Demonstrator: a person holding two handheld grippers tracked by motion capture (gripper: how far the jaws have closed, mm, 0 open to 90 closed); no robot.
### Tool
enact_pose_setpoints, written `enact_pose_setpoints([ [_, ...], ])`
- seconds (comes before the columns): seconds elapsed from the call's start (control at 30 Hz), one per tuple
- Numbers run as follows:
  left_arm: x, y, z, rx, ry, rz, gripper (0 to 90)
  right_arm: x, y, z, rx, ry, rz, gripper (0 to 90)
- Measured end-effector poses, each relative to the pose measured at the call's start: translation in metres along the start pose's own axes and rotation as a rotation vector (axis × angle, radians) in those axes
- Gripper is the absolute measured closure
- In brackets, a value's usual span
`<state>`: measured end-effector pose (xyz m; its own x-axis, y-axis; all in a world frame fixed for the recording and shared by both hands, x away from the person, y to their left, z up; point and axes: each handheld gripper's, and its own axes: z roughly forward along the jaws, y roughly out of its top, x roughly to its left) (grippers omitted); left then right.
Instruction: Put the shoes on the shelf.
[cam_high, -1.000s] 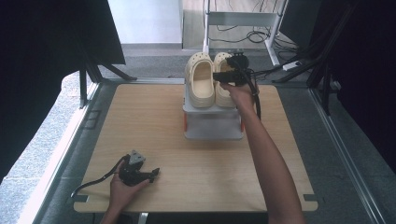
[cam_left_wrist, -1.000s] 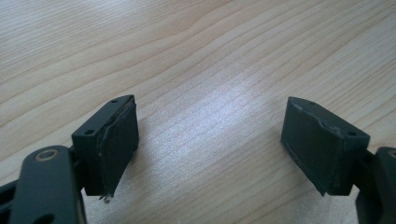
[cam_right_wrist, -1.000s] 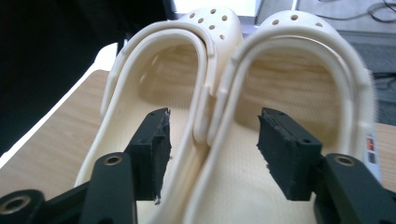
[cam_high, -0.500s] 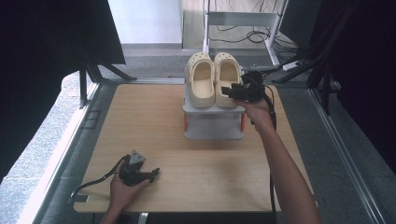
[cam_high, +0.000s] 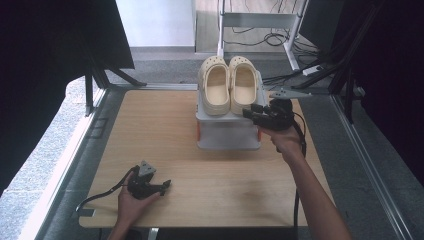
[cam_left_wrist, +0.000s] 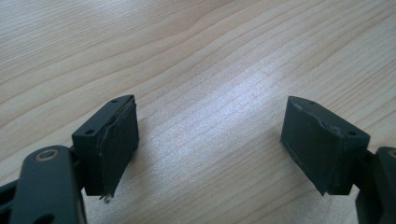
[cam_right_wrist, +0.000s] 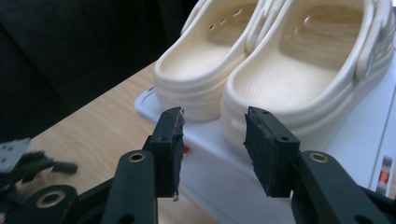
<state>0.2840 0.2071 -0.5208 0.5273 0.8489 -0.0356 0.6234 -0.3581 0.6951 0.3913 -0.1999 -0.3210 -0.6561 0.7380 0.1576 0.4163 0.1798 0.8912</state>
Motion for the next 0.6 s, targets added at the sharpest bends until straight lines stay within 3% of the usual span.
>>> enact_pose_setpoints([
  [0.27,0.000,0.000,0.000,0.000,0.002,-0.001,19.4,0.006,-0.033,-0.014,0.006,0.053,-0.013,57.2],
  [0.6,0.000,0.000,0.000,0.000,0.003,-0.001,19.4,0.005,-0.079,-0.008,0.034,0.090,-0.017,57.3],
])
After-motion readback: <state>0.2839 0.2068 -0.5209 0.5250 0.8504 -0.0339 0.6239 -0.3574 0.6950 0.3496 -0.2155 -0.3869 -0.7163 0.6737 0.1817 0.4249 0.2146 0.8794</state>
